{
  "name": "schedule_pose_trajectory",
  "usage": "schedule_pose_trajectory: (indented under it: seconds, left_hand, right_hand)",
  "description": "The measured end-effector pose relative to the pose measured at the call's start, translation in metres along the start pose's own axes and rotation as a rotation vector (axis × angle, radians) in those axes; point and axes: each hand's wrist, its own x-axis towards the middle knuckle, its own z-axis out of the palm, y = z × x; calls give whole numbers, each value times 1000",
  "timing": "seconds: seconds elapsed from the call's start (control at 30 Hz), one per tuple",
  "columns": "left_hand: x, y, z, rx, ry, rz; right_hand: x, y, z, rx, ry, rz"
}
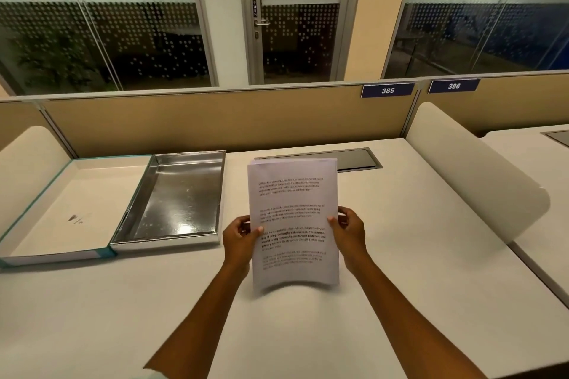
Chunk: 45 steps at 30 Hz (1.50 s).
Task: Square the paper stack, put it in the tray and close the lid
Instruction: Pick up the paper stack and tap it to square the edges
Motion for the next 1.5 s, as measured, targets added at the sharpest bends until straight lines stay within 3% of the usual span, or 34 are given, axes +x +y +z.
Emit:
schedule_pose_trajectory:
  seconds: [0.17,0.33,0.53,0.63,0.87,1.5]
  left_hand:
    - [-17,6,2,-17,12,174]
    - [-32,-10,5,-18,19,157]
    - [-33,23,16,-100,-57,267]
    - [-34,49,23,-112,18,327]
    - [-33,72,37,-73,237,180]
    - [-32,78,40,-27,297,188]
  right_hand:
    - [-14,7,-6,61,-9,-132]
    - [-33,24,-8,57,45,-211]
    - [-36,-8,-3,160,-19,-327]
    - [-38,-32,3,227,62,-358]
    - [-30,-61,9,243,182,-194]
    - [-27,-68,11,192,247,-133]
